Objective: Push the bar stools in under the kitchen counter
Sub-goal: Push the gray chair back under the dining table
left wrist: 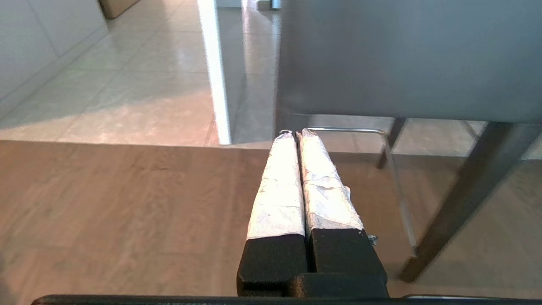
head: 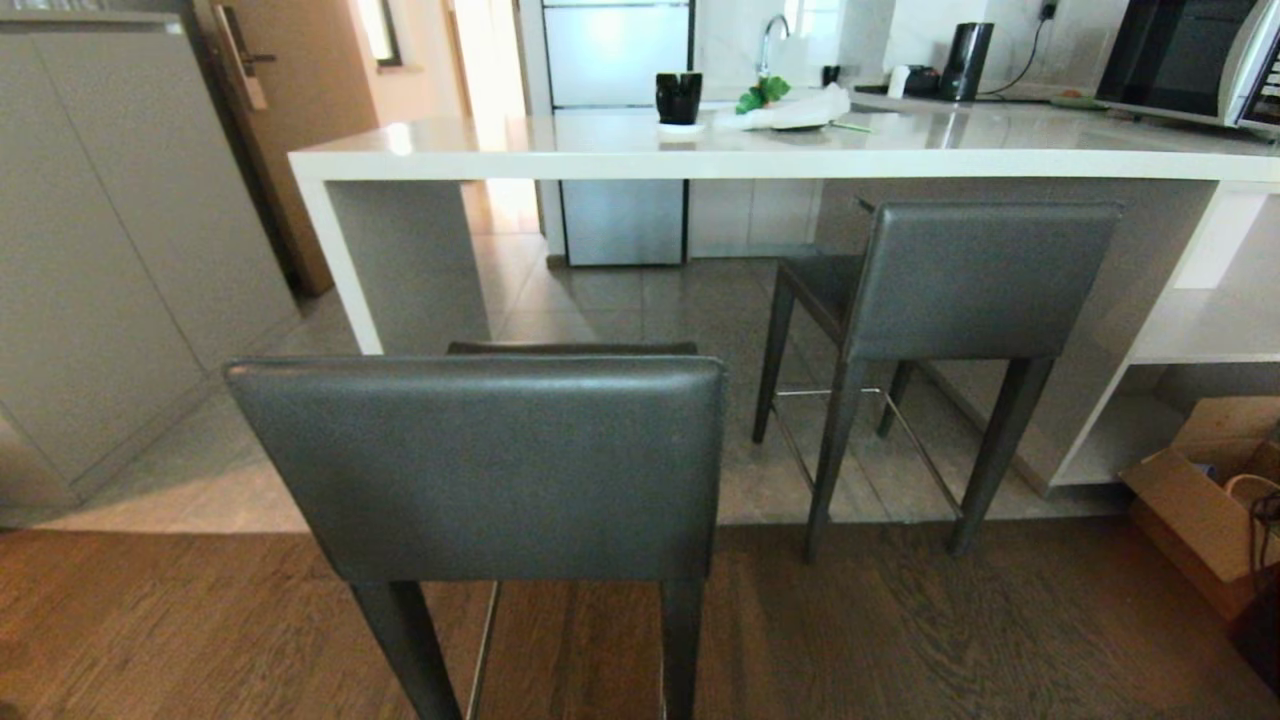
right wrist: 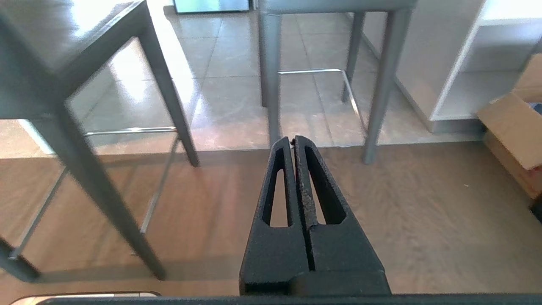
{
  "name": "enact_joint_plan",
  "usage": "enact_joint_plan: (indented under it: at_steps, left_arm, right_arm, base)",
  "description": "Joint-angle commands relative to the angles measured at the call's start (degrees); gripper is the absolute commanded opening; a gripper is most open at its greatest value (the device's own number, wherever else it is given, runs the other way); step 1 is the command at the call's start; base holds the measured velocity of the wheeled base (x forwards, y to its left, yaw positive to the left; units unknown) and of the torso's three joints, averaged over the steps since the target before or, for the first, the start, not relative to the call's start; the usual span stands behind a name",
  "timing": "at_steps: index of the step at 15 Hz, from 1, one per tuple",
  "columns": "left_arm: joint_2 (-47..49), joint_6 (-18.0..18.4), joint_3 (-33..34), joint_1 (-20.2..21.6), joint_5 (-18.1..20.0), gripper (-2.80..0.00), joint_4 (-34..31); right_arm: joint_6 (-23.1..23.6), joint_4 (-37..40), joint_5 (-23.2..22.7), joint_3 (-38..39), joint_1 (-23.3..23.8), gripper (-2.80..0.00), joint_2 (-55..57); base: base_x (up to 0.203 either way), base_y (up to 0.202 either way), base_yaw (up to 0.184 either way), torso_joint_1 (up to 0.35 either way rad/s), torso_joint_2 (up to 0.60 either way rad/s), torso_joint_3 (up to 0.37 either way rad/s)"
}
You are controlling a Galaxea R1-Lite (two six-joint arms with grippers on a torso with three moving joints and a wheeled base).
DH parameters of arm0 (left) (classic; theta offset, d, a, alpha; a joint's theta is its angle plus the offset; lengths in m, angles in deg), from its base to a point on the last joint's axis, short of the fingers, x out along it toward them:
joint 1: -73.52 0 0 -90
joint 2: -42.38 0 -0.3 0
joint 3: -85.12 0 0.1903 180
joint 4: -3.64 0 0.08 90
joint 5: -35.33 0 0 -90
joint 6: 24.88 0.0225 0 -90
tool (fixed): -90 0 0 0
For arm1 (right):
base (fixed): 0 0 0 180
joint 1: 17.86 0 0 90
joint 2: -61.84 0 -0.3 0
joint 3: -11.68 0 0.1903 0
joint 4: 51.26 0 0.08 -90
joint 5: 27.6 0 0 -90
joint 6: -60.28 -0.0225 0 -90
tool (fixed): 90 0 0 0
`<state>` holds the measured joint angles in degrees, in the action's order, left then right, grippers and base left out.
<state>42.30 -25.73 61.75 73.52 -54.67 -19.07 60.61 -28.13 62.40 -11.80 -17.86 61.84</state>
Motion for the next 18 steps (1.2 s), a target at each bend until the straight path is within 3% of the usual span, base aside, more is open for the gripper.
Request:
enact_joint_plan:
  at_steps: [1, 11, 18]
  left_arm:
    - [0.1, 0.0, 0.1, 0.0, 0.0, -2.80, 0.0]
    - [0.1, 0.0, 0.1, 0.0, -0.1, -2.80, 0.0]
    - [0.1, -0.1, 0.1, -0.1, -0.1, -2.80, 0.0]
  right_arm:
    - [0.0, -0.1, 0.0, 0.0, 0.0, -2.80, 0.1]
    - [-0.2, -0.1, 0.0, 0.0, 0.0, -2.80, 0.1]
    - [-0.2, -0.1, 0.0, 0.0, 0.0, -2.80, 0.1]
  base:
    - [0.000, 0.195, 0.000, 0.007, 0.01, -0.002]
    - [0.000, 0.191, -0.001, 0.003, 0.00, 0.002]
    - [0.000, 0.014, -0.001, 0.000, 0.00, 0.000]
